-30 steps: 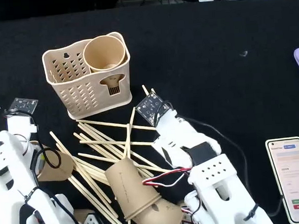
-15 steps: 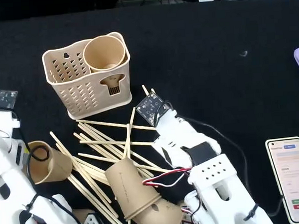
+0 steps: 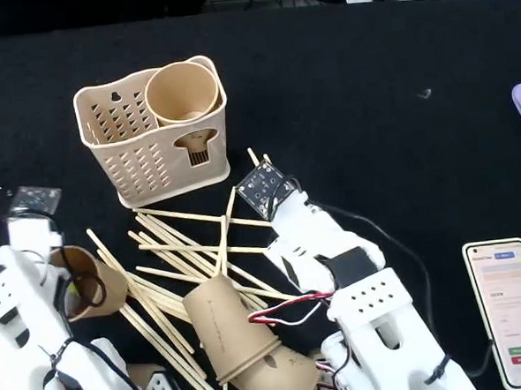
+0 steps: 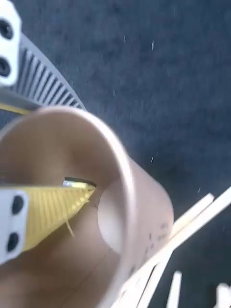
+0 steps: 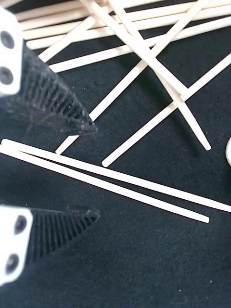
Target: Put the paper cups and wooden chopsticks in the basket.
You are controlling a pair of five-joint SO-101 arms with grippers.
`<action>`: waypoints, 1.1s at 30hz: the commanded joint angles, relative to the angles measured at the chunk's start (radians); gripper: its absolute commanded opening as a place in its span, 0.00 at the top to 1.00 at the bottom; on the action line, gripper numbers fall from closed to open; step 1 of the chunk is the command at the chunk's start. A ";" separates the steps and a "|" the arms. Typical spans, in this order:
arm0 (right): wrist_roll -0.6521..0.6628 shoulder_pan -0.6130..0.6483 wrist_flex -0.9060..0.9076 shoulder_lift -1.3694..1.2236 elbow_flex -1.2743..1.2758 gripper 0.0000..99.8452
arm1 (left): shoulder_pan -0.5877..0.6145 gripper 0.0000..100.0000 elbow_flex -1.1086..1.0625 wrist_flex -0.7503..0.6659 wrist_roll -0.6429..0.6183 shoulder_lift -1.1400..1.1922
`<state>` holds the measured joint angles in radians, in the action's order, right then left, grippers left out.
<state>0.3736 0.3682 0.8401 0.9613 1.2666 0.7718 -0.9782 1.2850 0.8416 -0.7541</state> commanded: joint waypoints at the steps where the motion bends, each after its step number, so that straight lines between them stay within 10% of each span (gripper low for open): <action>1: -0.011 -0.026 -0.020 0.028 -0.004 0.75 | -0.045 0.96 0.010 0.040 -0.040 -0.020; 10: -0.011 -0.026 -0.020 0.028 -0.004 0.75 | 0.018 0.97 0.489 0.299 -0.196 -0.021; 20: -0.011 -0.026 -0.021 0.028 -0.004 0.75 | 0.071 0.97 0.855 0.117 -0.523 -0.020; 33: -0.011 -0.032 -0.081 0.035 0.030 0.75 | -0.598 0.97 1.112 -0.103 -1.056 0.000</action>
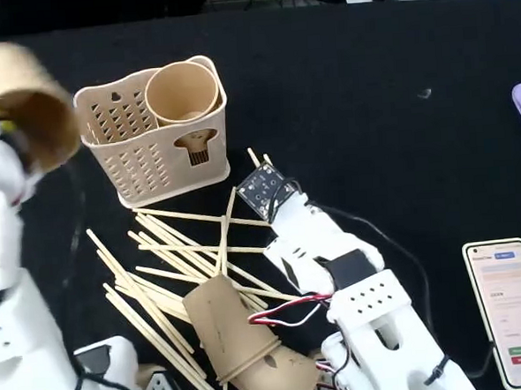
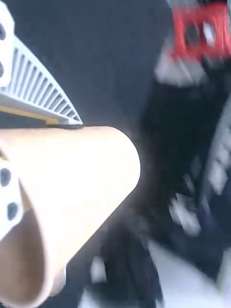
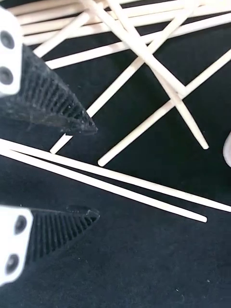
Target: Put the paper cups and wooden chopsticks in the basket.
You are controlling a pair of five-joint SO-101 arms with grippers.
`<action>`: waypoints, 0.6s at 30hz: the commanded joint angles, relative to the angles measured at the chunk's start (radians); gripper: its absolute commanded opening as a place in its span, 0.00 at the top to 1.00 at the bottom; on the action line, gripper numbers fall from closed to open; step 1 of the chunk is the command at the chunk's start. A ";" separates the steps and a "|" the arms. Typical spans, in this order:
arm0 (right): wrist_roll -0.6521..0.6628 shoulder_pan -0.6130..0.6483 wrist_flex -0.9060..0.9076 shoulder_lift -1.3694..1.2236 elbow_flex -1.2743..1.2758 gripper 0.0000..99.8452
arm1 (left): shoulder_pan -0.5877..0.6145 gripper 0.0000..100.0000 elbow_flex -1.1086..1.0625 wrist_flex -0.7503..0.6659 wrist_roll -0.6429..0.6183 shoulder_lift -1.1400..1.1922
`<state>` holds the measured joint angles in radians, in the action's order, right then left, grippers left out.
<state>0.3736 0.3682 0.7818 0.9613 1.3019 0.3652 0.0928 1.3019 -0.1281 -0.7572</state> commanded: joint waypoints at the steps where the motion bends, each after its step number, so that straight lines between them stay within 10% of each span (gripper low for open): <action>1: -0.011 -0.032 -0.023 0.035 -0.005 0.75 | -0.232 0.97 0.030 -0.144 -0.084 0.018; 18: -0.011 -0.034 -0.023 0.035 -0.005 0.75 | -0.412 0.97 0.714 0.284 -0.032 0.726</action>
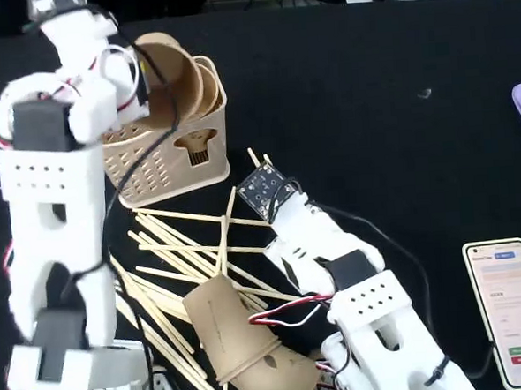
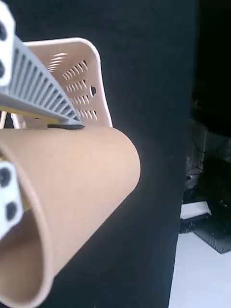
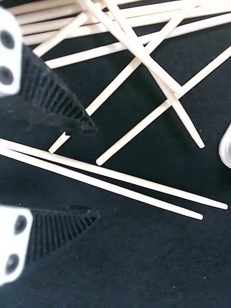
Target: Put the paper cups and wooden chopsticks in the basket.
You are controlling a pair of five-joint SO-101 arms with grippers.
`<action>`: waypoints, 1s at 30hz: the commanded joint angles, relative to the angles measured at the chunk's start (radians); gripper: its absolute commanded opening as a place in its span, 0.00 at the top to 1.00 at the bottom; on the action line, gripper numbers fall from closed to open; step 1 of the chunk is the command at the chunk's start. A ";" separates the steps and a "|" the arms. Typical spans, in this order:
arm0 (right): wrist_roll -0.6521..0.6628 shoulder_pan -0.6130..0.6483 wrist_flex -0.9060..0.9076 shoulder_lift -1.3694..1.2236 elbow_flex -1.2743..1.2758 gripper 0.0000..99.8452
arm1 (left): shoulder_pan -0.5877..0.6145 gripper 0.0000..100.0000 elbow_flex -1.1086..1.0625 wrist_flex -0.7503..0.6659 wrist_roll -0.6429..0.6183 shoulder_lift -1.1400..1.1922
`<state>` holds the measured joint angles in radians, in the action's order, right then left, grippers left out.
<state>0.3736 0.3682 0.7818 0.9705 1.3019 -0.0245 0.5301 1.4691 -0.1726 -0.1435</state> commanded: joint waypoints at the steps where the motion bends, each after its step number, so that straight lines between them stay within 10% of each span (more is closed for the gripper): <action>1: -0.011 -0.034 -0.023 0.025 -0.005 0.75 | -0.031 0.97 0.321 0.144 0.014 0.150; 30: -0.011 -0.034 -0.023 0.025 -0.005 0.75 | -0.015 0.84 0.595 0.196 0.009 0.439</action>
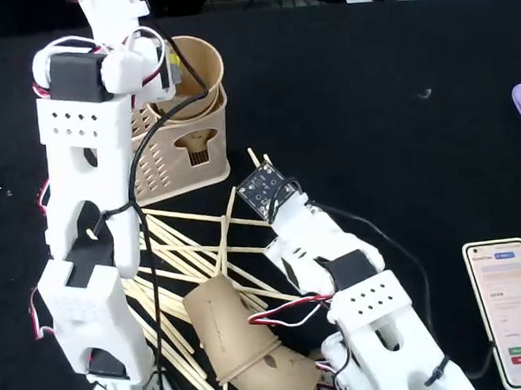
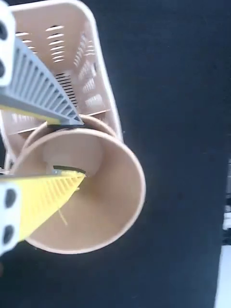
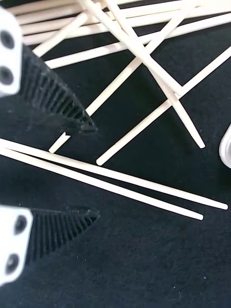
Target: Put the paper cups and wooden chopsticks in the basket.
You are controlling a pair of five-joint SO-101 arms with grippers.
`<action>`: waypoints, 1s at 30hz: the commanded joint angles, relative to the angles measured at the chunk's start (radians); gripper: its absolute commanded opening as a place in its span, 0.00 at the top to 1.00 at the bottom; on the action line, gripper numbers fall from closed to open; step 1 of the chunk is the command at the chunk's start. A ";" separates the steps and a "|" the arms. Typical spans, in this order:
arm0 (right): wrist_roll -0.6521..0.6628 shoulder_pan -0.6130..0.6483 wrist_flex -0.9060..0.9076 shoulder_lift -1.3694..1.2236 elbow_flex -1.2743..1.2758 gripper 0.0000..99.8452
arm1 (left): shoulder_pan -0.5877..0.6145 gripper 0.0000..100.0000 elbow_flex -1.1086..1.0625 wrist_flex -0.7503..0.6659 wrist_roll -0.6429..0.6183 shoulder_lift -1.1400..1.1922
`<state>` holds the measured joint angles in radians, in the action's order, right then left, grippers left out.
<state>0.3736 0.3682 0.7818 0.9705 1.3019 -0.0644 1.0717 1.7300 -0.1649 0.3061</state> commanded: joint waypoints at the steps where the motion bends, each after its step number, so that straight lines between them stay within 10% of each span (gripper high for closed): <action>1: -0.011 -0.034 -0.023 0.025 -0.005 0.75 | 0.035 0.84 0.053 -0.074 0.002 -0.011; 21: -0.011 -0.034 -0.023 0.025 -0.005 0.75 | 0.090 0.84 0.035 0.031 0.009 -0.163; 30: -0.011 -0.034 -0.023 0.025 -0.005 0.75 | 0.278 0.84 -0.506 0.031 0.170 -0.651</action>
<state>0.3736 0.3682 0.7818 0.9705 1.3019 0.1458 0.8493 1.7561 -0.1051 -0.0836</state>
